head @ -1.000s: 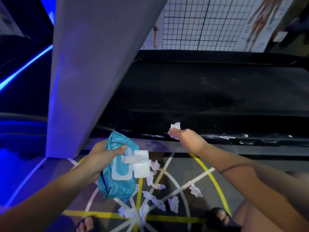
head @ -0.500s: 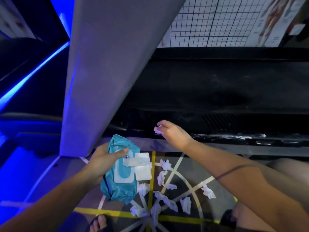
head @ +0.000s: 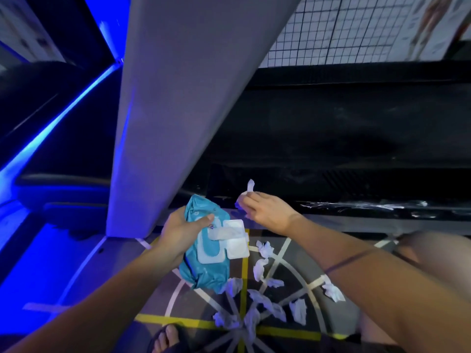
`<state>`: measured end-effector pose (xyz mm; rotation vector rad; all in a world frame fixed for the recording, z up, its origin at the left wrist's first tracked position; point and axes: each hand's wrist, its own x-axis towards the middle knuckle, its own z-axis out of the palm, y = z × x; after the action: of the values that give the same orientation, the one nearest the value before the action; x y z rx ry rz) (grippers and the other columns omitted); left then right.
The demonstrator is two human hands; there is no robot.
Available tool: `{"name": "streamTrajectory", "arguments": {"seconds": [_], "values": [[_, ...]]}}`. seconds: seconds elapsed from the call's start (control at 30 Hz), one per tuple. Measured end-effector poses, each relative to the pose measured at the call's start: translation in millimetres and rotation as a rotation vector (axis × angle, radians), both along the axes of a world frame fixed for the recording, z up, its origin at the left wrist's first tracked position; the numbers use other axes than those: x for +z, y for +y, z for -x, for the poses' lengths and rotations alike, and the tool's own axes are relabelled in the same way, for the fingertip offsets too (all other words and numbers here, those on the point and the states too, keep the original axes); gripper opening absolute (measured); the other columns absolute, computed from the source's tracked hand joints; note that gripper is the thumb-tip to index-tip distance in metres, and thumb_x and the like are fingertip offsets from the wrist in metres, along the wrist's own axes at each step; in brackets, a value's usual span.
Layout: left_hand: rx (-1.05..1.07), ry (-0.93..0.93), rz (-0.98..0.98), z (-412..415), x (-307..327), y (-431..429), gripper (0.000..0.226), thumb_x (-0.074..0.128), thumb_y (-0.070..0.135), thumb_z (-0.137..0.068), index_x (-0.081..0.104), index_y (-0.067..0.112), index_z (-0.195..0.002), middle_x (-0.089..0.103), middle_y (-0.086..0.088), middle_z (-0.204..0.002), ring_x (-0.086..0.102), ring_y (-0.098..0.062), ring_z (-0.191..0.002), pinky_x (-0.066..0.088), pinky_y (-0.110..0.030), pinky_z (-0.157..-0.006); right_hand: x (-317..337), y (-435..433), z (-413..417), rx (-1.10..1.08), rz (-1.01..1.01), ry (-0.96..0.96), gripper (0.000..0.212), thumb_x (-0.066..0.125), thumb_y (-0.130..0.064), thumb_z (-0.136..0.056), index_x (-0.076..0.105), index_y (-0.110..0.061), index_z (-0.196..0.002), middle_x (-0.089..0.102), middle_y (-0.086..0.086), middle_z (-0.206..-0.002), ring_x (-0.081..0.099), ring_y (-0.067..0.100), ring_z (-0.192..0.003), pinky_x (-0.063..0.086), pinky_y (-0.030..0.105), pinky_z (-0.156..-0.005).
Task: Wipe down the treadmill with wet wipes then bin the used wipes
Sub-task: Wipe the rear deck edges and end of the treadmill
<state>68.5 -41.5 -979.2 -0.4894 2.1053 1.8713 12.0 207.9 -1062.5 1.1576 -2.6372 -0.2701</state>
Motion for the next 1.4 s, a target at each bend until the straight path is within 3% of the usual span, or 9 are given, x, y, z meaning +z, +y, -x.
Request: {"name": "streamTrajectory", "arguments": {"seconds": [0.3, 0.4, 0.5, 0.73, 0.9, 1.03, 1.13, 1.27, 1.4], "values": [[-0.009, 0.005, 0.043, 3, -7, 3, 0.015, 0.082, 0.013, -0.092, 0.075, 0.01, -0.104, 0.081, -0.004, -0.088, 0.078, -0.019, -0.074, 0.062, -0.032, -0.065, 6, 54, -18, -0.029, -0.065, -0.024, 0.047, 0.082, -0.01, -0.072, 0.071, -0.007, -0.118, 0.047, 0.003, -0.128, 0.05, 0.022, -0.116, 0.049, 0.027, -0.098], [-0.012, -0.011, 0.036, 3, -9, 4, 0.016, 0.082, 0.014, -0.091, 0.075, 0.009, -0.105, 0.082, -0.008, -0.092, 0.078, -0.023, -0.078, 0.063, -0.037, -0.07, 14, 81, -28, -0.072, 0.004, -0.07, 0.047, 0.082, -0.012, -0.076, 0.069, -0.01, -0.121, 0.043, 0.0, -0.124, 0.056, 0.022, -0.11, 0.054, 0.03, -0.089], [-0.015, -0.049, -0.022, 0, -8, 6, 0.015, 0.079, 0.01, -0.093, 0.074, 0.006, -0.106, 0.081, -0.008, -0.088, 0.077, -0.02, -0.07, 0.061, -0.03, -0.058, 18, 99, -34, -0.099, 0.039, -0.118, 0.043, 0.072, -0.012, -0.087, 0.062, -0.012, -0.129, 0.048, 0.001, -0.124, 0.057, 0.025, -0.108, 0.057, 0.037, -0.082], [0.005, -0.05, -0.008, -8, -8, -3, 0.019, 0.079, 0.009, -0.093, 0.073, 0.003, -0.11, 0.081, -0.013, -0.094, 0.077, -0.023, -0.073, 0.062, -0.031, -0.059, 17, 71, -25, -0.057, 0.09, -0.058, 0.023, 0.069, -0.012, -0.093, 0.066, -0.01, -0.116, 0.058, 0.006, -0.106, 0.056, 0.028, -0.098, 0.056, 0.039, -0.075], [0.028, -0.051, -0.021, -9, -5, -2, 0.021, 0.079, 0.009, -0.093, 0.072, 0.0, -0.111, 0.08, -0.017, -0.094, 0.077, -0.023, -0.071, 0.061, -0.032, -0.058, 12, 31, -22, -0.062, -0.048, -0.074, 0.048, 0.081, 0.007, -0.063, 0.066, 0.001, -0.109, 0.061, 0.015, -0.113, 0.061, 0.031, -0.094, 0.059, 0.036, -0.075], [0.031, -0.041, -0.03, -5, -3, 2, 0.017, 0.079, 0.008, -0.093, 0.073, 0.003, -0.107, 0.08, -0.012, -0.087, 0.076, -0.019, -0.066, 0.059, -0.029, -0.052, 13, 39, -22, -0.076, -0.074, -0.104, 0.051, 0.082, 0.008, -0.06, 0.068, 0.003, -0.109, 0.056, 0.016, -0.122, 0.063, 0.032, -0.101, 0.06, 0.036, -0.072], [0.01, -0.026, -0.006, 1, -8, 6, 0.016, 0.08, 0.01, -0.092, 0.074, 0.006, -0.106, 0.081, -0.01, -0.089, 0.076, -0.02, -0.07, 0.061, -0.031, -0.058, 15, 59, -25, -0.105, -0.008, -0.15, 0.055, 0.072, 0.007, -0.07, 0.06, -0.005, -0.122, 0.051, 0.012, -0.126, 0.061, 0.029, -0.102, 0.059, 0.037, -0.07], [-0.02, -0.035, 0.053, 2, -18, 16, 0.019, 0.083, 0.011, -0.089, 0.074, 0.006, -0.105, 0.081, -0.014, -0.095, 0.077, -0.03, -0.081, 0.064, -0.047, -0.081, 14, 94, -33, -0.151, 0.027, -0.209, 0.032, 0.048, -0.009, -0.098, 0.051, -0.015, -0.129, 0.048, 0.003, -0.129, 0.055, 0.024, -0.112, 0.056, 0.041, -0.078], [-0.052, -0.047, 0.007, 4, -15, 32, 0.018, 0.08, 0.006, -0.092, 0.073, 0.002, -0.107, 0.079, -0.015, -0.095, 0.075, -0.022, -0.071, 0.062, -0.032, -0.061, 22, 130, -46, -0.299, 0.003, -0.32, 0.036, 0.044, -0.029, -0.103, 0.049, -0.021, -0.138, 0.043, 0.001, -0.139, 0.054, 0.025, -0.12, 0.052, 0.04, -0.09]]}}
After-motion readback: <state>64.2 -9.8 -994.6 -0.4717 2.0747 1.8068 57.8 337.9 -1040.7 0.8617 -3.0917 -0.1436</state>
